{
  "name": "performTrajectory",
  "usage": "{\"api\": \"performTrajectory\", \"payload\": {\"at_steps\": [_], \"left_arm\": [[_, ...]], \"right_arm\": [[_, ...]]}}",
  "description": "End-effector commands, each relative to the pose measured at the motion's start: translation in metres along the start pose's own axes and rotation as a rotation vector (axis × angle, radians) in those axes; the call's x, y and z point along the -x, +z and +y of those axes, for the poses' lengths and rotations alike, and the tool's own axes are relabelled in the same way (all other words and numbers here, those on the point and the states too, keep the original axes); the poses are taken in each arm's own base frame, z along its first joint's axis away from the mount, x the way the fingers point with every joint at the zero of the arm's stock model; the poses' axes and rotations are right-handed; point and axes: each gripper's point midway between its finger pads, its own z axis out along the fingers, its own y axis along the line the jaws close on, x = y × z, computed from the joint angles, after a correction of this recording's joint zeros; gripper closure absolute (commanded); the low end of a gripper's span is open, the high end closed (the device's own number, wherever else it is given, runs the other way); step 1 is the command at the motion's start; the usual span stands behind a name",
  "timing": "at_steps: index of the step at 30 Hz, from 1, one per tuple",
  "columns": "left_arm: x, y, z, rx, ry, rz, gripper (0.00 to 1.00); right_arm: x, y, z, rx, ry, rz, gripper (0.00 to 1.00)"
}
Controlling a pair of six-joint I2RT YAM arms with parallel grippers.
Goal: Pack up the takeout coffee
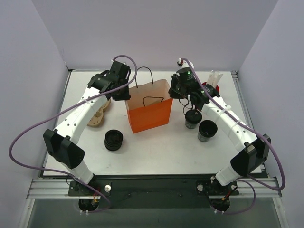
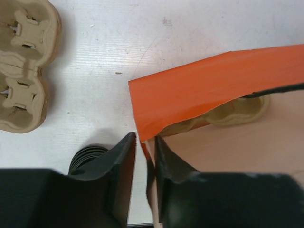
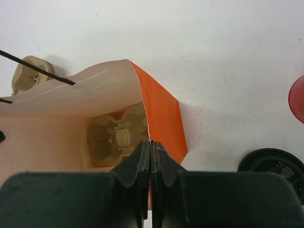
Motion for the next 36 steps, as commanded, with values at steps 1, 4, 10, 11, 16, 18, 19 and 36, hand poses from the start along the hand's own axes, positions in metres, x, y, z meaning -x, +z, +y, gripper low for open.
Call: {"api": "performTrajectory", "payload": {"at_steps": [1, 4, 10, 11, 16, 18, 19, 36], "left_arm": [[0.033, -0.011, -0.01, -0.038, -0.005, -0.088, 0.84], [0.047, -0.016, -0.021, -0.083, 0.007, -0.126, 1.0], [0.055, -0.021, -0.045, -0.191, 0.062, -0.187, 1.0], [0.054, -0.028, -0.045, -0.207, 0.07, -0.207, 1.0], [0.03, -0.021, -0.049, -0.291, 0.098, -0.302, 1.0], [0.038, -0.042, -0.053, -0.368, 0.113, -0.431, 1.0], [0.027, -0.042, -0.047, -0.371, 0.116, -0.441, 1.0], [0.019, -0.043, -0.031, -0.354, 0.114, -0.502, 1.0]], "right_arm": [[0.03, -0.018, 0.002, 0.02, 0.027, -0.12, 1.0], [0.041, -0.022, 0.003, 0.034, -0.006, -0.168, 1.0], [0.061, -0.041, 0.01, 0.093, 0.006, -0.22, 0.59], [0.063, -0.048, 0.013, 0.112, 0.008, -0.224, 0.52], [0.055, -0.093, 0.009, 0.165, 0.046, -0.257, 0.35], [0.053, -0.104, 0.0, 0.147, 0.067, -0.285, 0.35], [0.052, -0.116, -0.003, 0.153, 0.086, -0.315, 0.35], [0.033, -0.104, -0.029, 0.067, 0.076, -0.262, 0.41]]}}
